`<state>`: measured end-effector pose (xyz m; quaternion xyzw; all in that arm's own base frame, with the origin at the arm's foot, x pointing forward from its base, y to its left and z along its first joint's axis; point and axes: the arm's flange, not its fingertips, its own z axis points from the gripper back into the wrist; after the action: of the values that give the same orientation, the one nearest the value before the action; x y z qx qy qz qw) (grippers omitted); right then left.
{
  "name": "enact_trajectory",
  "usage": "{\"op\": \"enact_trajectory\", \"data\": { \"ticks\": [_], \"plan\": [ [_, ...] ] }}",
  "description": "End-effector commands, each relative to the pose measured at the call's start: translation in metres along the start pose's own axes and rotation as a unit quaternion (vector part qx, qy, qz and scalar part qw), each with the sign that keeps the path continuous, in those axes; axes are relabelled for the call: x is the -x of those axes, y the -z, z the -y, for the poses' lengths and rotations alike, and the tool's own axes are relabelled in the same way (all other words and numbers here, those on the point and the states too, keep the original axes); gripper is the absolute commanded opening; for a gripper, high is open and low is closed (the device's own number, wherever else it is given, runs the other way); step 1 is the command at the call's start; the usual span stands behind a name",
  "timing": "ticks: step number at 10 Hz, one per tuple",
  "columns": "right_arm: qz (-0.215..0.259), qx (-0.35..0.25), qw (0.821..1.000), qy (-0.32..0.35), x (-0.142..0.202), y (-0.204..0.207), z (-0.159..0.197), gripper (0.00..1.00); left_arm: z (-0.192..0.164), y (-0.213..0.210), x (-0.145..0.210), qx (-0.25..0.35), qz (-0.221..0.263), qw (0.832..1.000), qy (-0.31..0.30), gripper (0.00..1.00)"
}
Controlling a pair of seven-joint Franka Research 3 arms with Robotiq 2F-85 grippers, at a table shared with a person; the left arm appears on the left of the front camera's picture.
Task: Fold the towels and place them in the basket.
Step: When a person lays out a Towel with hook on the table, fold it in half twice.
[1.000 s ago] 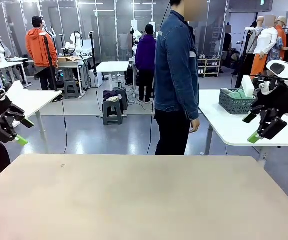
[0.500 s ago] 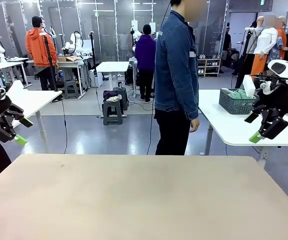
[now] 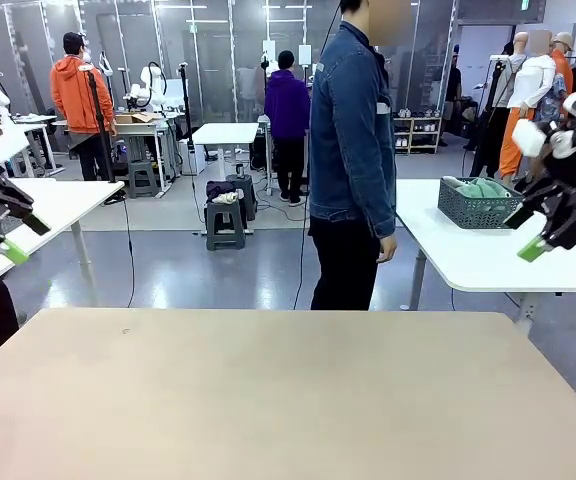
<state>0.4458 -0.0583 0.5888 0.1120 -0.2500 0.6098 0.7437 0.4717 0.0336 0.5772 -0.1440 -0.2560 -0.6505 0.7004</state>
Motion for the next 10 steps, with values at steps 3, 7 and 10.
{"op": "enact_trajectory", "data": {
  "ticks": [3,7,10],
  "plan": [
    [0.090,-0.053,0.994,0.022,0.036,-0.043,0.034,1.00,-0.034,-0.036,0.019,0.059,0.062,0.996,-0.013,1.00],
    [0.147,-0.078,0.986,0.027,0.054,-0.048,0.037,1.00,-0.041,-0.053,0.039,0.057,0.114,0.991,-0.045,1.00],
    [0.209,-0.093,0.972,0.060,0.066,-0.043,0.037,1.00,-0.044,-0.068,0.061,0.042,0.161,0.983,-0.075,1.00]
  ]
}}
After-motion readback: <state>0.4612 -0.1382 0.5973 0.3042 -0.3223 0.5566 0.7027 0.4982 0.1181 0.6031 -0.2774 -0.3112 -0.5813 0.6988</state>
